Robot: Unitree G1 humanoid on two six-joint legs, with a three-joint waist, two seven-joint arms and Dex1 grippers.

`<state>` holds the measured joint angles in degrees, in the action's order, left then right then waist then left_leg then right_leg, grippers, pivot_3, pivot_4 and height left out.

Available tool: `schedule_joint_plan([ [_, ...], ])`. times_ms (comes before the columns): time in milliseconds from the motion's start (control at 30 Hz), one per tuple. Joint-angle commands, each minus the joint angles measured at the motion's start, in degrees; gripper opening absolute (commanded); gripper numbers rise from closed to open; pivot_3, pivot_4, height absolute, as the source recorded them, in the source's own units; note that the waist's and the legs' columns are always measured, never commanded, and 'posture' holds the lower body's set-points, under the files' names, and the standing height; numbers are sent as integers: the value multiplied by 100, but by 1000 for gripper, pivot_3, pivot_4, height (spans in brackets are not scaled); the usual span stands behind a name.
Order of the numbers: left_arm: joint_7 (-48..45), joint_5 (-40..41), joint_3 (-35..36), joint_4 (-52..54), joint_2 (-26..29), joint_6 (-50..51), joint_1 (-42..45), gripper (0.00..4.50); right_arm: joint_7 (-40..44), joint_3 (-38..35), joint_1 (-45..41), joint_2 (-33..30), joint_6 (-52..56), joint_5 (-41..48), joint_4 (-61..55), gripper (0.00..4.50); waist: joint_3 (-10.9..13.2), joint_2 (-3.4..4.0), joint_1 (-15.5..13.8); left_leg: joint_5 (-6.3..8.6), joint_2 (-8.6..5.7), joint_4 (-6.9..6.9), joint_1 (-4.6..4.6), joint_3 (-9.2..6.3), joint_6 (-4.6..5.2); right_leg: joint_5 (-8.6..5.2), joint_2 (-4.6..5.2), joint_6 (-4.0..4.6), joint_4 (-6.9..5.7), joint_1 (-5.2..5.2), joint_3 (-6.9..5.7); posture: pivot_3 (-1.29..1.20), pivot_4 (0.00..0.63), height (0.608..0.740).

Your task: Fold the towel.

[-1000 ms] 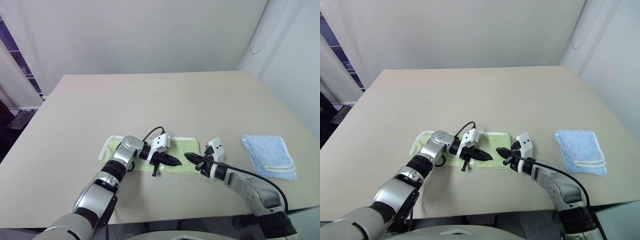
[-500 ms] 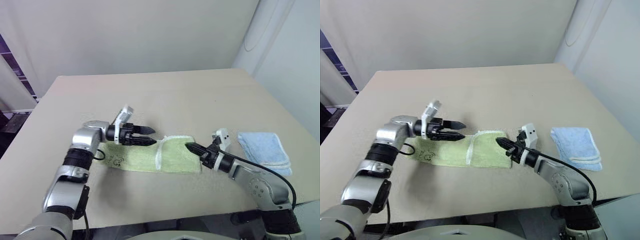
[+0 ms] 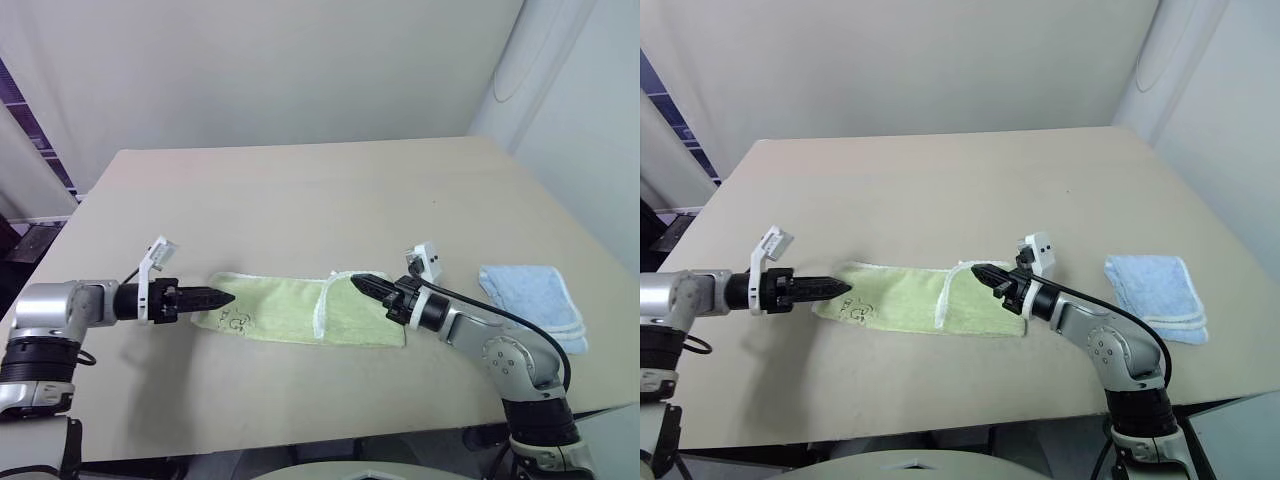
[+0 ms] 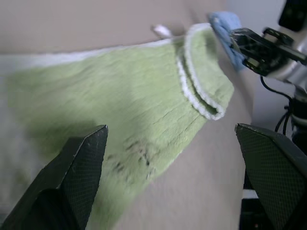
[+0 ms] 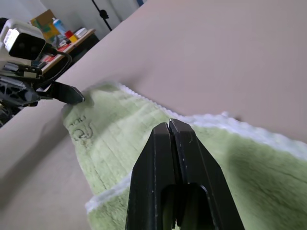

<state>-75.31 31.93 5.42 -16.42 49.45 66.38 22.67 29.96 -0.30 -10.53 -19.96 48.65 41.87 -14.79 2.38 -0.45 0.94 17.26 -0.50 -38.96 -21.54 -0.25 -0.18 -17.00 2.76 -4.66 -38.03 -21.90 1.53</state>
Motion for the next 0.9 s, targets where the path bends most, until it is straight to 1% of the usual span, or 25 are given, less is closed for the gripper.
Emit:
schedule_joint_plan([
  [33, 28, 126, 139, -101, 368, 293, -37, 4472, 33, -53, -226, 112, 101, 140, 70, 0, 1, 2, 16, 0, 0, 4, -2, 2, 0, -1, 0, 3, 0, -6, 1, 0, 0, 740],
  [167, -1, 273, 88, -304, 642, 676, -99, 4472, 31, -82, -293, 226, 255, 222, 162, 0, 0, 2, 20, -6, 0, 21, -47, 4, -12, -2, 1, 8, -4, -56, 4, 0, 0, 740],
  [233, 28, 324, 107, -457, 719, 851, -55, 4472, 0, -115, -316, 282, 323, 273, 199, 0, -1, 1, 11, -18, 0, 24, -94, 4, -31, 3, 1, 6, -11, -91, 3, 0, 0, 740],
  [433, -83, 491, -38, -463, 947, 1122, -134, 4472, -78, -178, -350, 402, 395, 313, 268, 0, -1, 1, 17, -24, -3, 52, -96, 5, -42, 0, 5, 12, -5, -106, 4, 0, 0, 740],
  [567, -27, 643, -217, -224, 897, 1407, -189, 4472, -151, -177, -311, 441, 354, 230, 278, 0, -1, 1, 20, -33, -7, 77, -94, 6, -57, -2, 9, 22, -6, -117, 4, 0, 0, 740],
  [700, 320, 685, -401, -24, 548, 1562, -249, 4472, -233, -228, -264, 453, 309, 201, 290, 0, -1, 1, 19, -35, -7, 83, -94, 6, -59, -4, 8, 24, -7, -120, 4, 0, 0, 740],
  [800, 528, 726, -373, 107, 391, 1571, -327, 4472, -296, -259, -247, 462, 297, 192, 294, 0, -4, -5, 18, -35, -7, 82, -94, 7, -59, 2, 8, 14, -7, -119, 4, 0, 0, 740],
  [900, 597, 813, -230, 134, 458, 1607, -314, 4472, -343, -311, -212, 453, 317, 216, 274, 0, -4, 2, 19, -35, -8, 82, -93, 8, -59, 2, 8, 13, -8, -118, 4, 0, 0, 740],
])
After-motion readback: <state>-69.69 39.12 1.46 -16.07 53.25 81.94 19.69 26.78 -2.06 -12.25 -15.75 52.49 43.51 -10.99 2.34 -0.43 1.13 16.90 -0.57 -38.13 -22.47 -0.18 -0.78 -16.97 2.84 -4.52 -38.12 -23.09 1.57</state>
